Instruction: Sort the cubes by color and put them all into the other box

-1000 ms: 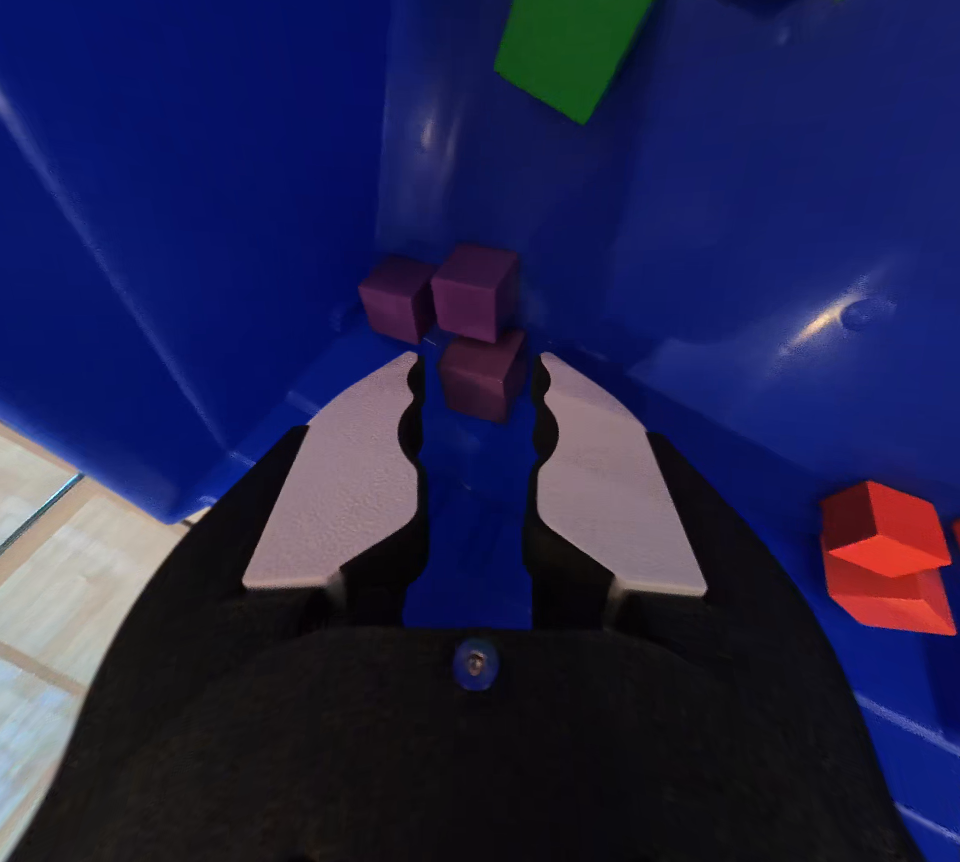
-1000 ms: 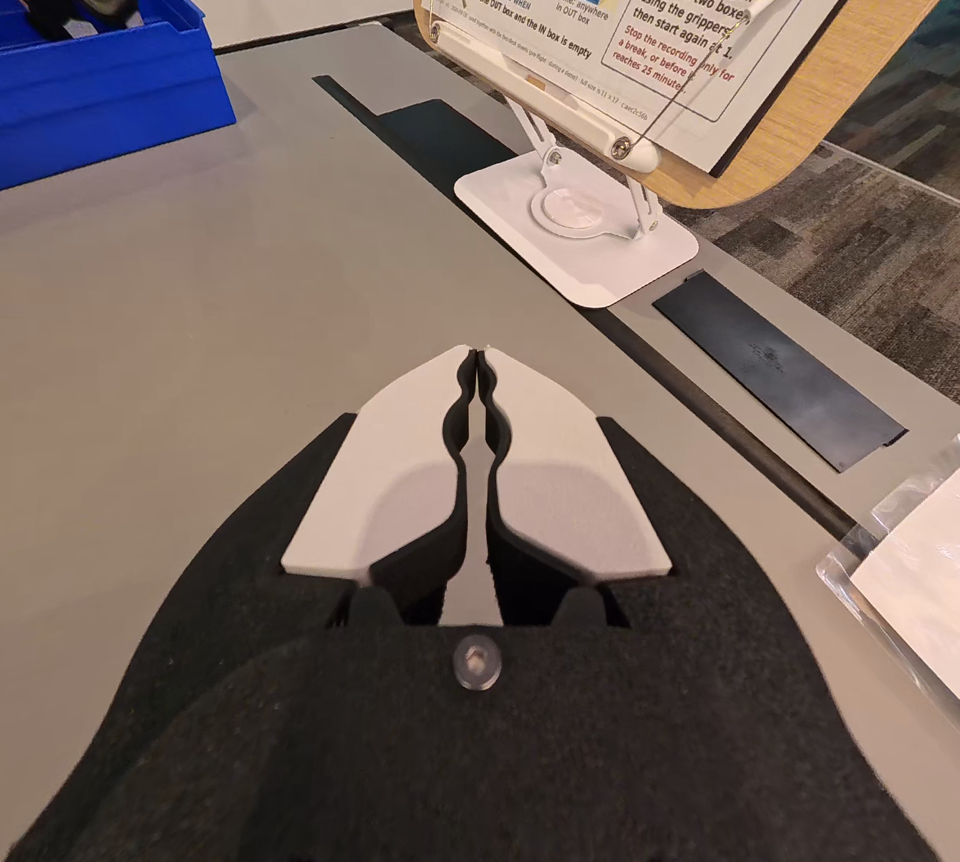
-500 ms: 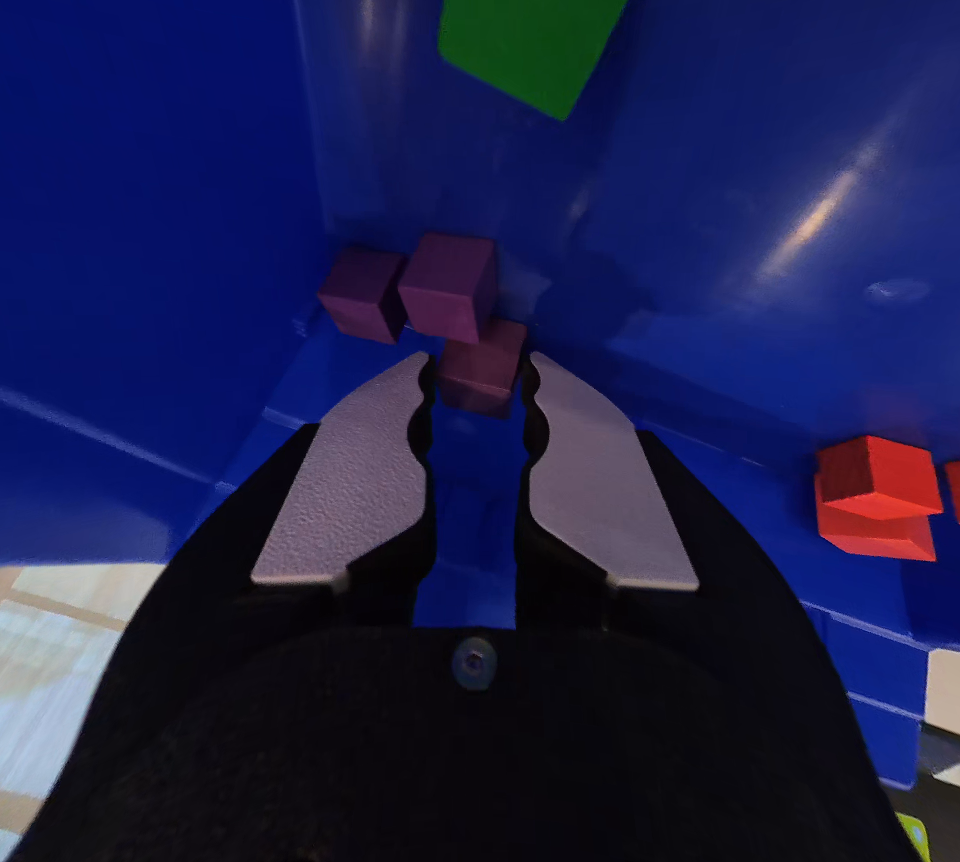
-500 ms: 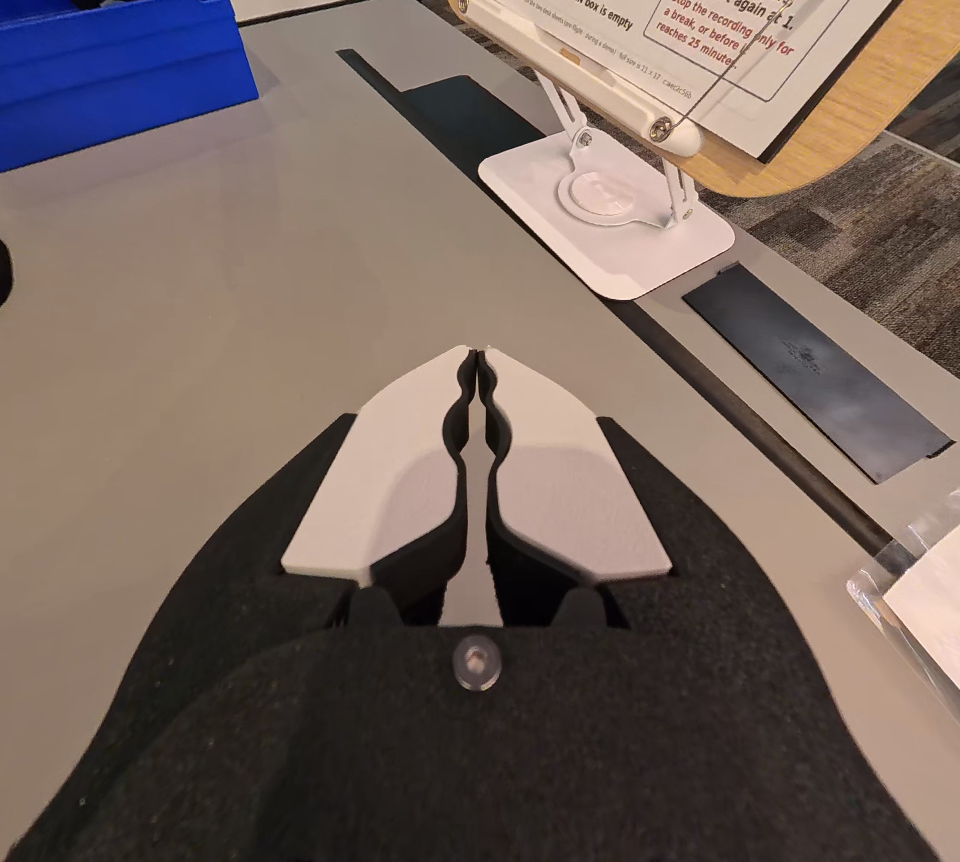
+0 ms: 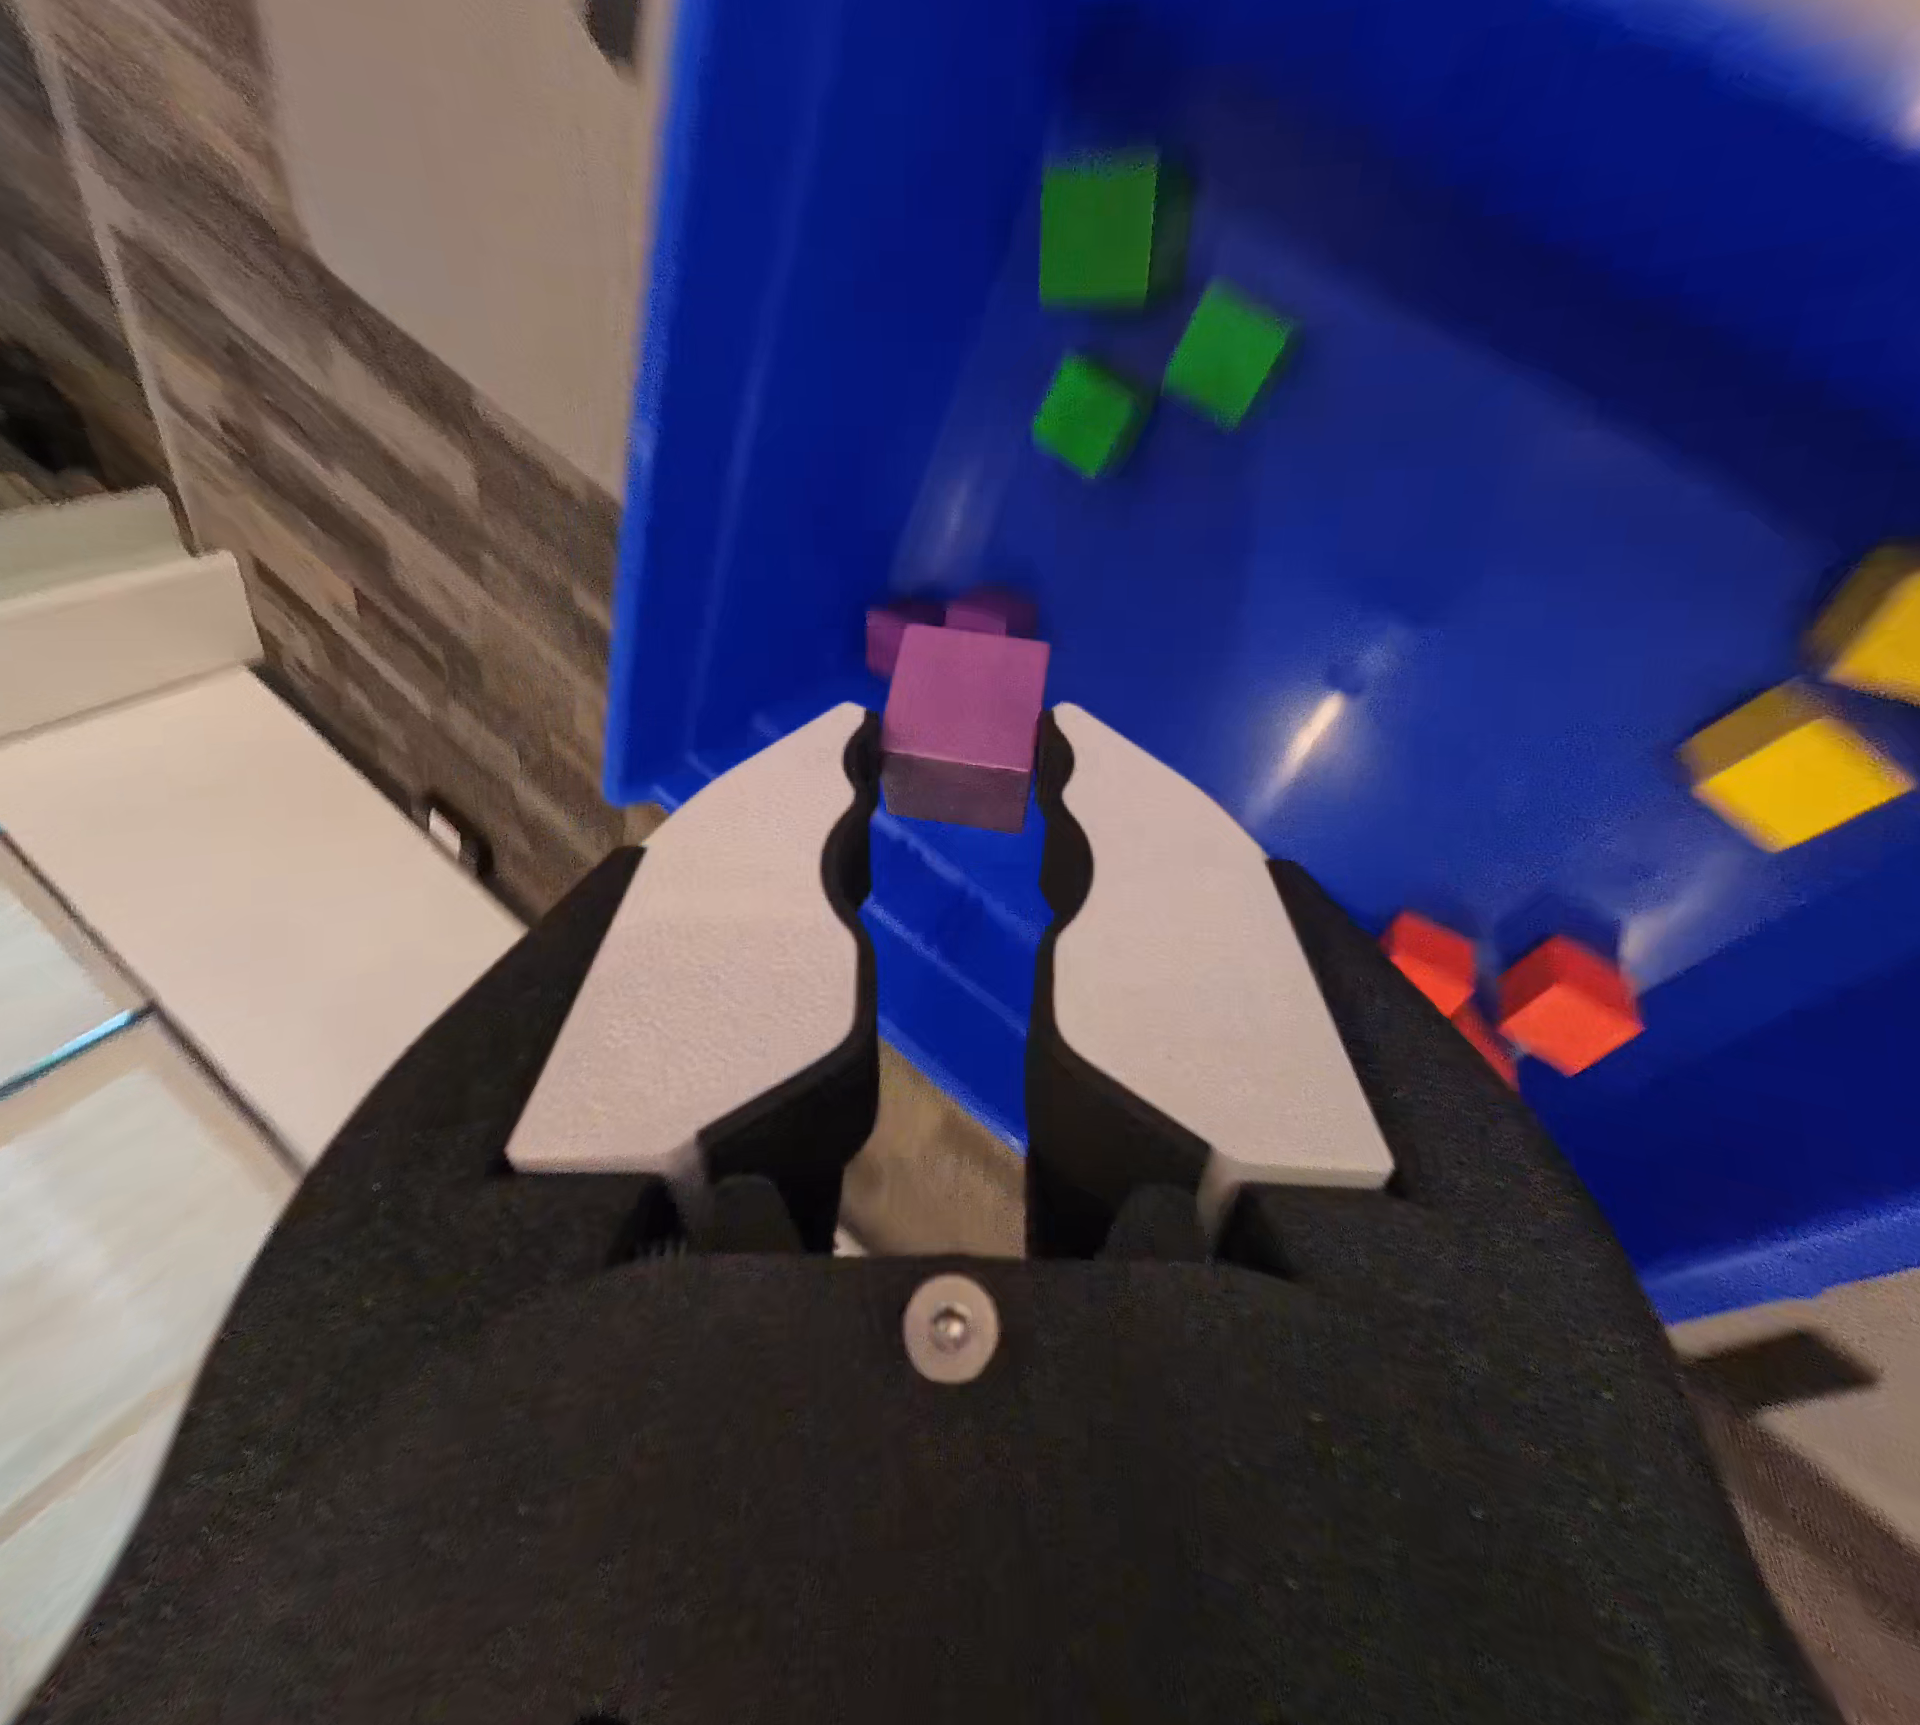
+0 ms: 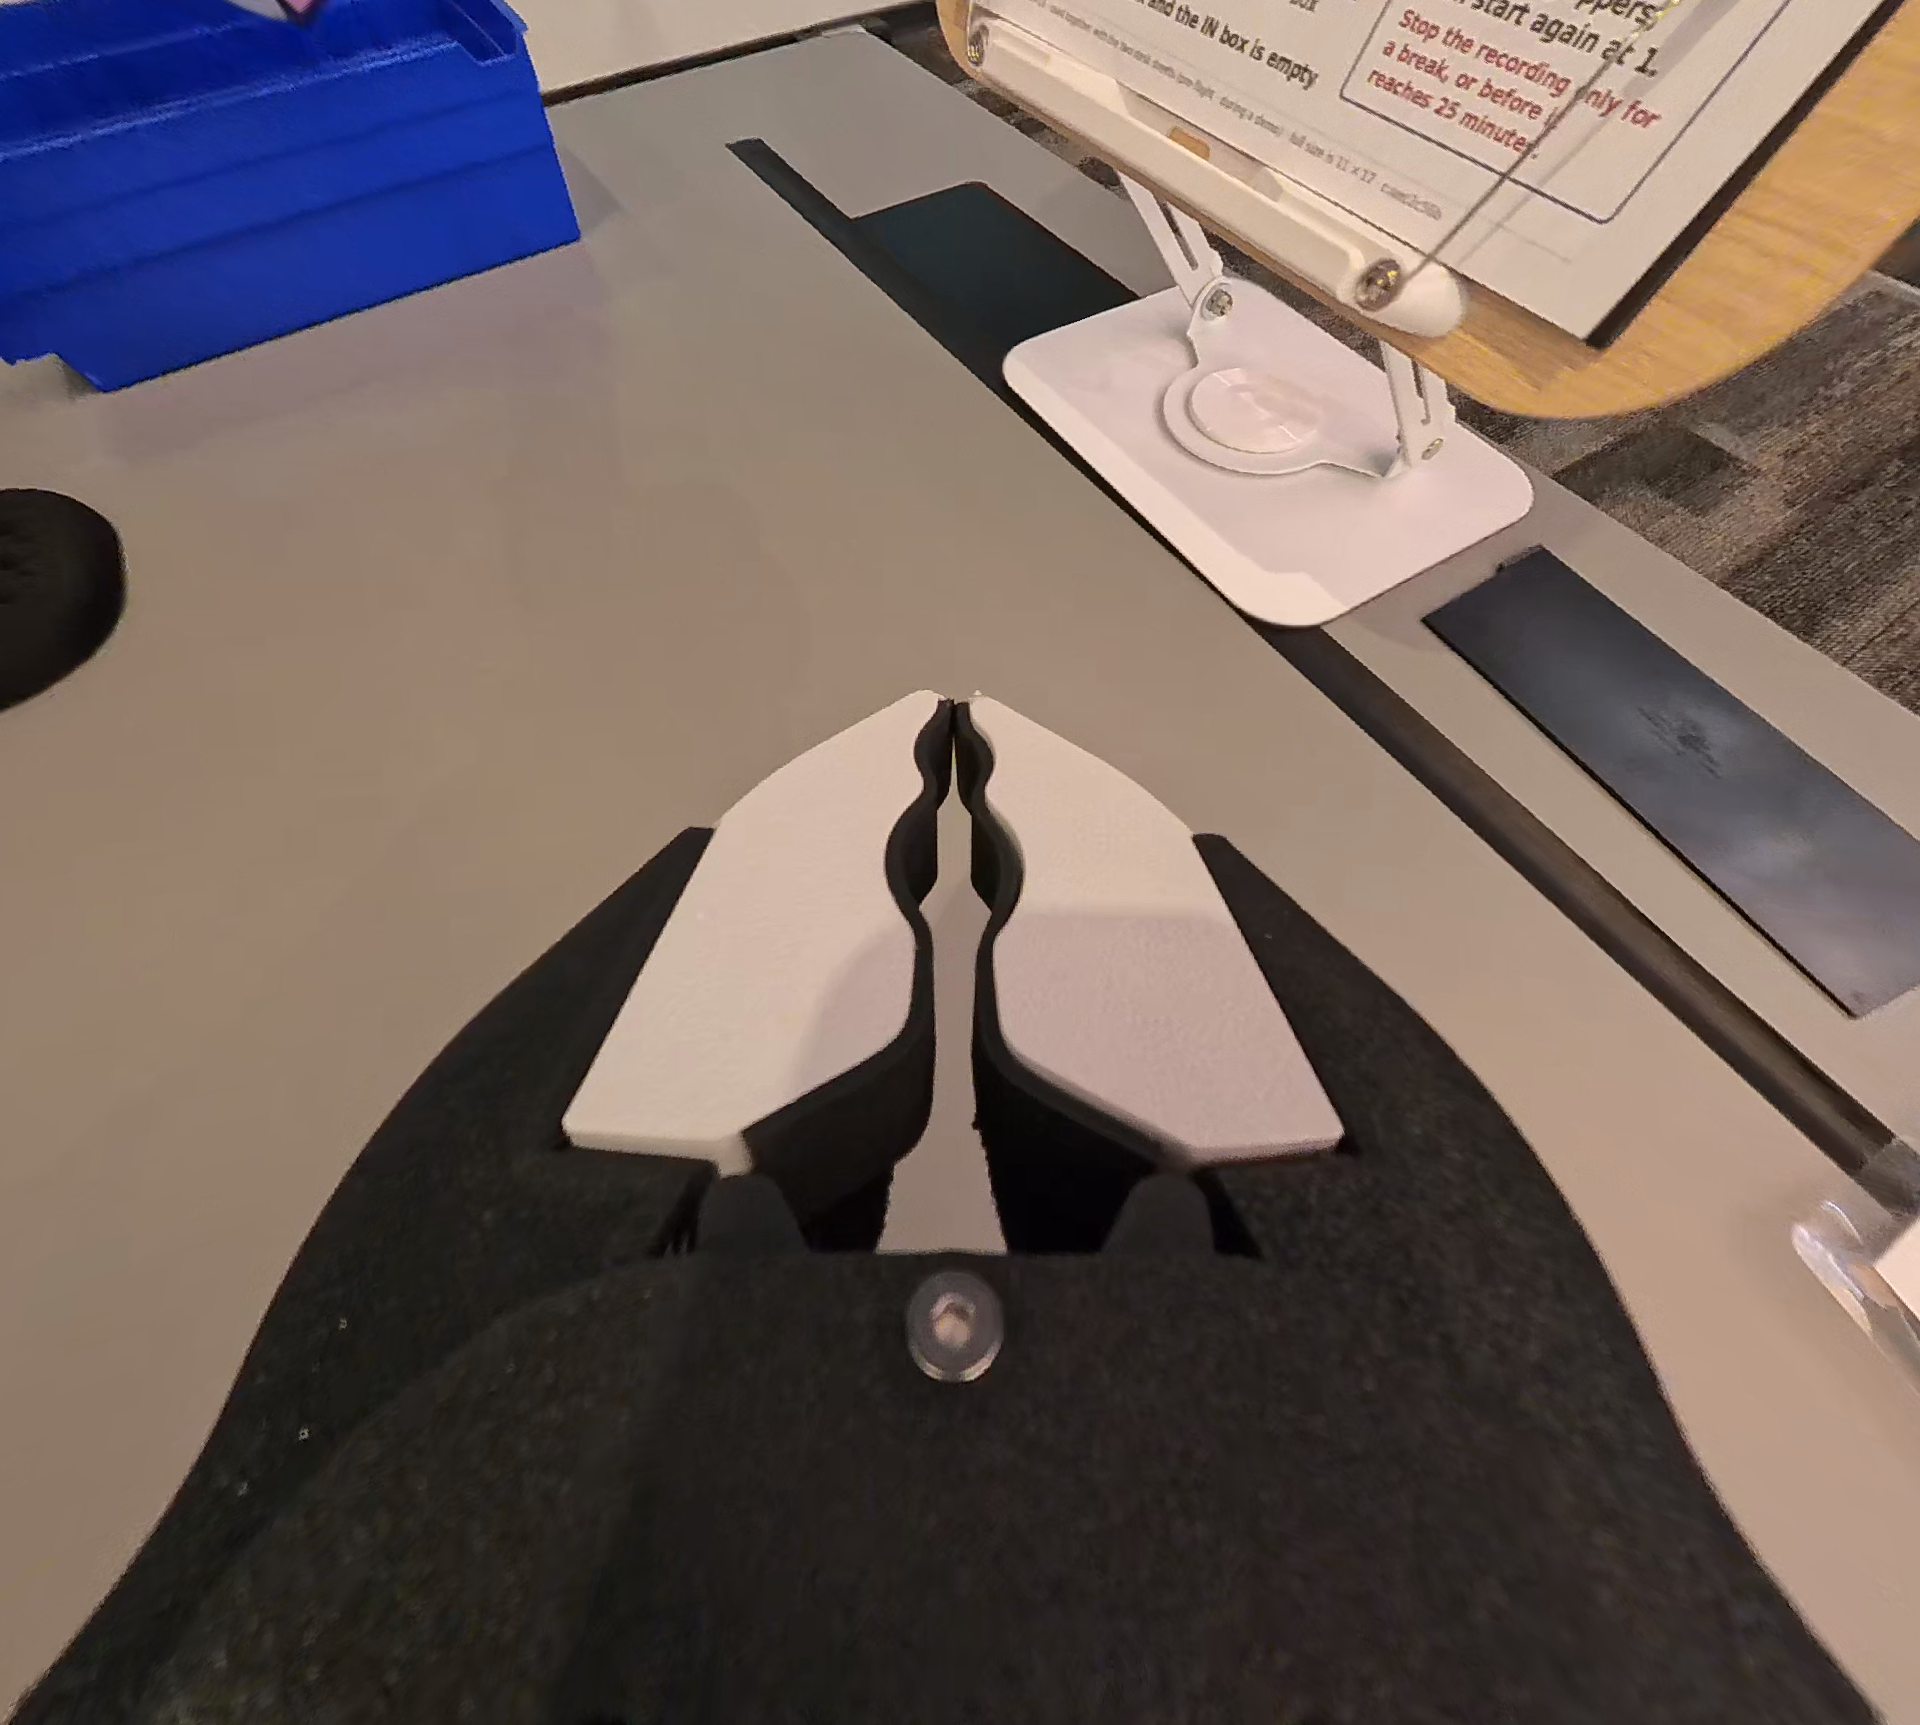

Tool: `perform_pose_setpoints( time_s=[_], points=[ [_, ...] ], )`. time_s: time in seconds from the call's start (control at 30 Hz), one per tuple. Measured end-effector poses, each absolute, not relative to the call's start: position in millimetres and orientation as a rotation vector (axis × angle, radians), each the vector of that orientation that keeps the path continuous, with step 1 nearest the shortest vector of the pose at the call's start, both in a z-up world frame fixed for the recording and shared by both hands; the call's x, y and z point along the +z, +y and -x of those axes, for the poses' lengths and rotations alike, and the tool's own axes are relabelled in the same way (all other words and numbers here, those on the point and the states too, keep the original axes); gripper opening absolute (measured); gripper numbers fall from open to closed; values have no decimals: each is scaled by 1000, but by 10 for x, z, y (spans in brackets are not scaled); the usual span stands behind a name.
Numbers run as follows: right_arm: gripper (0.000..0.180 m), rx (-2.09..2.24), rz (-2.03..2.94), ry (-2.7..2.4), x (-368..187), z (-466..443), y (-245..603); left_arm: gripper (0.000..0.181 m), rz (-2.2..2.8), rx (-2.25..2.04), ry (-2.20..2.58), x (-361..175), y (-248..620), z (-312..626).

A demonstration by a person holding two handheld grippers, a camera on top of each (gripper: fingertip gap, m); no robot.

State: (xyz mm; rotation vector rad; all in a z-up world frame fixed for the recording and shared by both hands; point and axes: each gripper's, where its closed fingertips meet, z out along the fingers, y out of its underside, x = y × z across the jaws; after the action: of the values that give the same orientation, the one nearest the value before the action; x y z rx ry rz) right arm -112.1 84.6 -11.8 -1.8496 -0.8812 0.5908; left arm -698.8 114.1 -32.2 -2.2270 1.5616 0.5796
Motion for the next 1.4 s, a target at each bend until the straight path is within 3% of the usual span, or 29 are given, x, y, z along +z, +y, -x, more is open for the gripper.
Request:
perform_pose_setpoints(
  time_s=[0.13, 0.27, 0.4, 0.57, 0.93, 1.0, 1.07, 1.4],
  points=[
    [0, 709, 1839, -875, 24, 1414, 761, 29, 1916, 324, 1450, 233, 931, 6075],
    [16, 1057, 1779, -880, 309, 2063, 431, 29, 1599, 57, 1445, 647, 534, 4925],
    [39, 1513, 1675, -840, 636, 2666, -14, 29, 1328, -183, 1464, 870, 95, 3843],
    [46, 1819, 1656, -737, 776, 2875, -228, 28, 1147, -347, 1464, 940, -206, 3001],
    [51, 1782, 1679, -732, 830, 2837, -256, 28, 1091, -387, 1413, 892, -206, 2749],
    [49, 1741, 1722, -760, 742, 2902, -273, 28, 1092, -366, 1428, 846, -207, 2717],
    [32, 1769, 1714, -761, 734, 2915, -294, 28, 1101, -297, 1441, 778, -166, 2722],
    [32, 1733, 1772, -747, 648, 2904, -265, 28, 1104, -250, 1495, 645, -207, 2679]
  ],
)
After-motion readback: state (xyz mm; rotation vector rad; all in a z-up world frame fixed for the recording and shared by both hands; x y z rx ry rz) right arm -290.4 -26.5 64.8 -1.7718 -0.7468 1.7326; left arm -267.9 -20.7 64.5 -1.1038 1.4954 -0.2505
